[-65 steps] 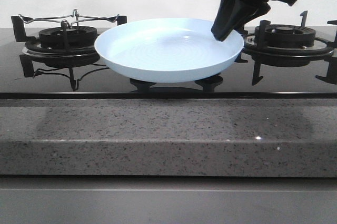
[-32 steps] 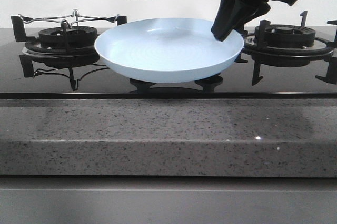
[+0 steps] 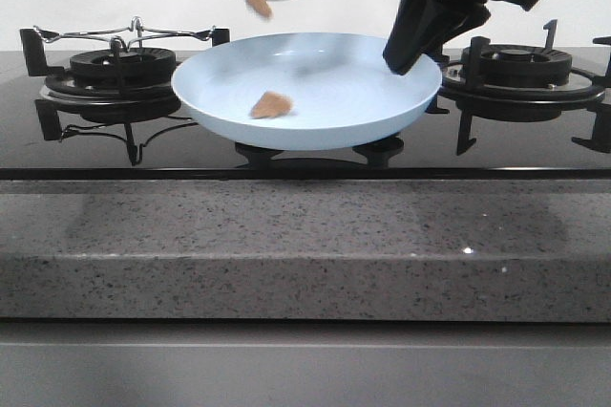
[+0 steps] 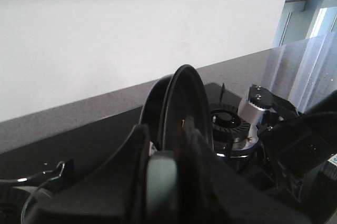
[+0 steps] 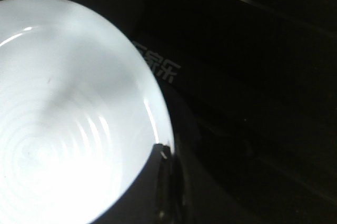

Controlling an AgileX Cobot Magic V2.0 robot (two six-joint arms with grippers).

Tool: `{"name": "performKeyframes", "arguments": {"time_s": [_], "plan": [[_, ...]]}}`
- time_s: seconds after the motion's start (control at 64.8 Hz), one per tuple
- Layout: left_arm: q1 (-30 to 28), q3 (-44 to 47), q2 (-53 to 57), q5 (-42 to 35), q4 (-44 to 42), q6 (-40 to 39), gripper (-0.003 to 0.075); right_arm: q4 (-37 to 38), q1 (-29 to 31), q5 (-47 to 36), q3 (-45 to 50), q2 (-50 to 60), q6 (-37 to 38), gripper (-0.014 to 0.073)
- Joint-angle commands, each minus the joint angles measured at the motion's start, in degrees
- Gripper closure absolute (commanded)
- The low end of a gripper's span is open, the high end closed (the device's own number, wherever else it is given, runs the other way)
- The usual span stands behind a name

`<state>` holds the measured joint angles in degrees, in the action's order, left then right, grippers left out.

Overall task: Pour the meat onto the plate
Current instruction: 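Tilt the pan over the held plate with the left gripper, pouring meat, then lower the emptied pan back onto its burner with the left gripper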

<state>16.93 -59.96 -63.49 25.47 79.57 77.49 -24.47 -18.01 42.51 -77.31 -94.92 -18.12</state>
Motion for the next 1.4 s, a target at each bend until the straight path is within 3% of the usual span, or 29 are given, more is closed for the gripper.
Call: {"name": "performKeyframes", "arguments": {"time_s": [0.0, 0.417, 0.772, 1.126, 1.389], "plan": [[1.6, -2.0, 2.9, -1.8, 2.5, 3.9, 0.0741, -0.6, 0.2, -2.2, -1.0, 2.2, -0.6, 0.0653], [5.4, -2.0, 4.2, -1.7, 1.4, 15.6, 0.0741, -0.6, 0.2, -2.2, -1.0, 2.2, -0.6, 0.0653], [5.4, -2.0, 4.2, -0.7, 1.5, 26.1, 0.0741, -0.6, 0.2, -2.2, -1.0, 2.2, -0.6, 0.0653], [5.4, -2.0, 4.2, -0.3, 1.6, 25.3, 0.0741, -0.6, 0.2, -2.2, -1.0, 2.2, -0.6, 0.0653], [2.1, -2.1, 3.7, -7.7, 2.6, 14.0, 0.0741, -0.6, 0.2, -2.2, -1.0, 2.2, -0.6, 0.0653]]}}
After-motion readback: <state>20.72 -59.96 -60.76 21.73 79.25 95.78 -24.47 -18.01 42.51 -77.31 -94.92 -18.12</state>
